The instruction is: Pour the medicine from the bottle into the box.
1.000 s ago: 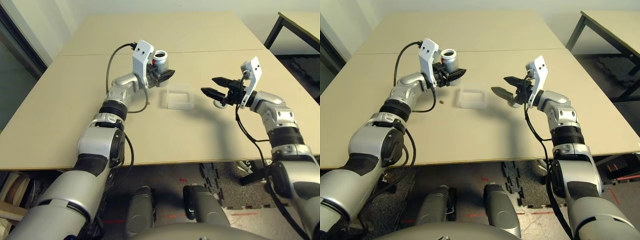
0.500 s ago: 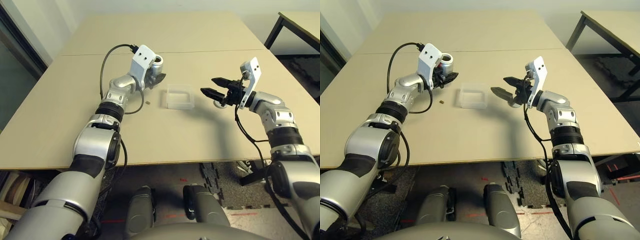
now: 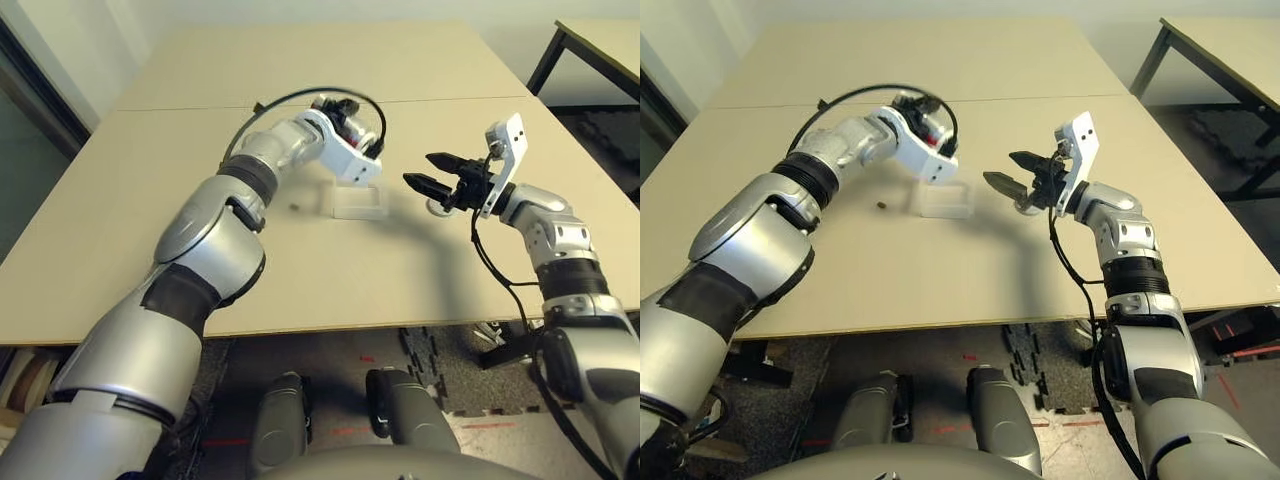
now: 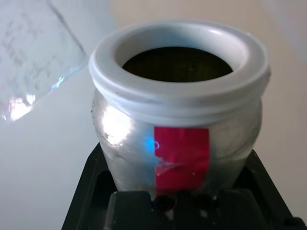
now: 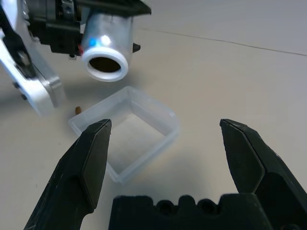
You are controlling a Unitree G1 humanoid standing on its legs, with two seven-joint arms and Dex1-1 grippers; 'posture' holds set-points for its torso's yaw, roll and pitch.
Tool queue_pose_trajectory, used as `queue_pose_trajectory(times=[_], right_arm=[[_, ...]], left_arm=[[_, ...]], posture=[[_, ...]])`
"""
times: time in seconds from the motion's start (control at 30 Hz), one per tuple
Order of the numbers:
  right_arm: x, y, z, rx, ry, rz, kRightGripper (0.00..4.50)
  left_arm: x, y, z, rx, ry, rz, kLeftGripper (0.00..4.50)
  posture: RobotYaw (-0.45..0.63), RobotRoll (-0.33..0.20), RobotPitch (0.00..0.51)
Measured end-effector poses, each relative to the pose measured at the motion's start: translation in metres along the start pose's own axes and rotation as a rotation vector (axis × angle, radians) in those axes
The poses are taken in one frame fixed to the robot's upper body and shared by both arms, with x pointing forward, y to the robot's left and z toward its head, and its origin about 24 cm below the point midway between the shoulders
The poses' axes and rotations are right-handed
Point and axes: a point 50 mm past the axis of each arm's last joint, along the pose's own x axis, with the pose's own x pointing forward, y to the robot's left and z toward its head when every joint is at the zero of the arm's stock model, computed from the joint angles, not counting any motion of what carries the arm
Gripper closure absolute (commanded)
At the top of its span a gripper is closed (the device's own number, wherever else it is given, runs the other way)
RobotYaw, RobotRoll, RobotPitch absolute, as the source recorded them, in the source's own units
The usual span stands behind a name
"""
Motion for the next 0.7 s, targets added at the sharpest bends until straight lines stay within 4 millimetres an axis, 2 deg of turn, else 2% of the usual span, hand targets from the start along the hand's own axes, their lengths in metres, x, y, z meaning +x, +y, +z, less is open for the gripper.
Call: queue_pose_trajectory(times=[0.17, 0.37, 0.5, 0.6, 0.7], right_arm=[[-0.0005, 0.0029, 0.0, 0.008, -0.008, 0.005, 0.0], [0.0021, 0.0044, 0.0007, 0.019, -0.018, 0.013, 0.0], [0.0055, 0.0057, 0.0034, 0.017, -0.028, 0.022, 0.0], [0.006, 0.0061, 0.0034, 0.018, -0.029, 0.023, 0.0], [0.0061, 0.0061, 0.0033, 0.018, -0.029, 0.024, 0.0]], left_arm=[[-0.0014, 0.0067, -0.009, 0.067, 0.047, -0.014, 1.88], [-0.0012, 0.0035, -0.0084, 0.148, 0.046, -0.053, 1.88], [-0.0012, 0.0029, -0.0083, 0.144, 0.044, -0.066, 1.88], [-0.0018, 0.0056, -0.0081, 0.027, 0.028, -0.064, 1.88], [-0.0024, 0.0098, -0.0076, -0.217, 0.0, -0.054, 1.88]], posture=[[-0.15, 0.0, 0.046], [-0.13, 0.0, 0.044], [-0.13, 0.0, 0.043], [-0.13, 0.0, 0.044], [-0.12, 0.0, 0.044]])
